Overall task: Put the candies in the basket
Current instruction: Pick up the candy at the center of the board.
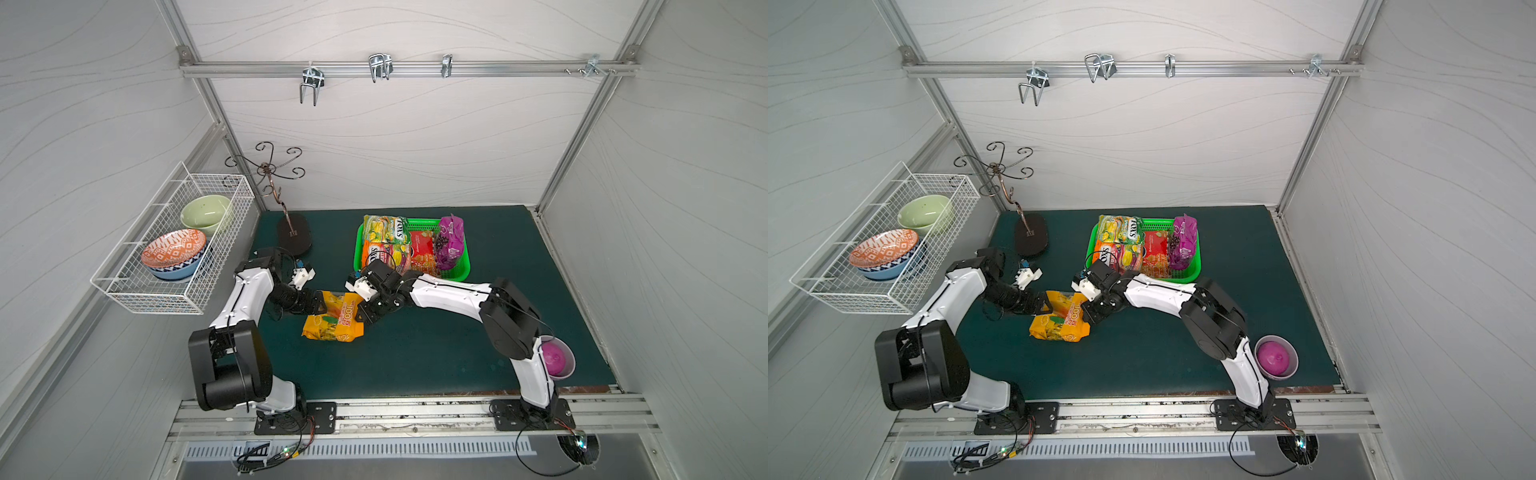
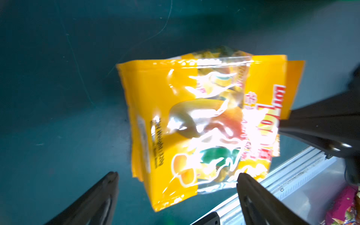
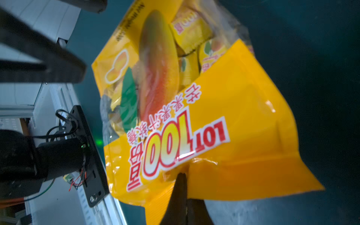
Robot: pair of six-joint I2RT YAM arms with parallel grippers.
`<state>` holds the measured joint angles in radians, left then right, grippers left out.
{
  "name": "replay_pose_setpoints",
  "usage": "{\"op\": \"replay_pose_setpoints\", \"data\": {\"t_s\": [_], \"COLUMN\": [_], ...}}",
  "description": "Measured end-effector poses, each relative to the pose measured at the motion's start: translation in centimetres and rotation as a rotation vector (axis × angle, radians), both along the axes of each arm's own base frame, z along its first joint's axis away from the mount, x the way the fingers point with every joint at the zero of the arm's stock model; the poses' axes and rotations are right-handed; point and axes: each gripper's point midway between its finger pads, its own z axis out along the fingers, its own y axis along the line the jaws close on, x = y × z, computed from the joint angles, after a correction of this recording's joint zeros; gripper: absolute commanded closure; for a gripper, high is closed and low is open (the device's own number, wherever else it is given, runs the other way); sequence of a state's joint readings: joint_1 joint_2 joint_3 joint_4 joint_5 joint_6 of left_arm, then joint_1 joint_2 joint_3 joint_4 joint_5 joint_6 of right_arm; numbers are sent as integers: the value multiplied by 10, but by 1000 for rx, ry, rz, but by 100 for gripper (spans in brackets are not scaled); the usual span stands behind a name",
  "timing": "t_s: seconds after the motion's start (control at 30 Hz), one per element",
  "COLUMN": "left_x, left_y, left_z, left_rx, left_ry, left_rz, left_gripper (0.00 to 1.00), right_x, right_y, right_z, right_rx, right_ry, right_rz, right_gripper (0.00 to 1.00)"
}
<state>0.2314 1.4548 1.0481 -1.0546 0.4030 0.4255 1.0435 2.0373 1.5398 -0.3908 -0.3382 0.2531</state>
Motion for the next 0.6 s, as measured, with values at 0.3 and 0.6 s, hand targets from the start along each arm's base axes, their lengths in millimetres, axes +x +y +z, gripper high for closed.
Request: {"op": "replay_pose_setpoints", "data": {"t_s": [0.3, 0.6], "left_x": [1, 12], "left_y": [-6, -22], "left_z": [10, 24], "left_rx": [-40, -136], "left_ry": [-15, -46], "left_rz": [-8, -16], "left_gripper": [4, 5], "right_x": [-13, 4], "right_y": [-26, -73], "right_z": [84, 147], "right_rx": [101, 150], "right_ry": [-44, 8], "right_rz": [18, -58], "right_gripper": [100, 100]}}
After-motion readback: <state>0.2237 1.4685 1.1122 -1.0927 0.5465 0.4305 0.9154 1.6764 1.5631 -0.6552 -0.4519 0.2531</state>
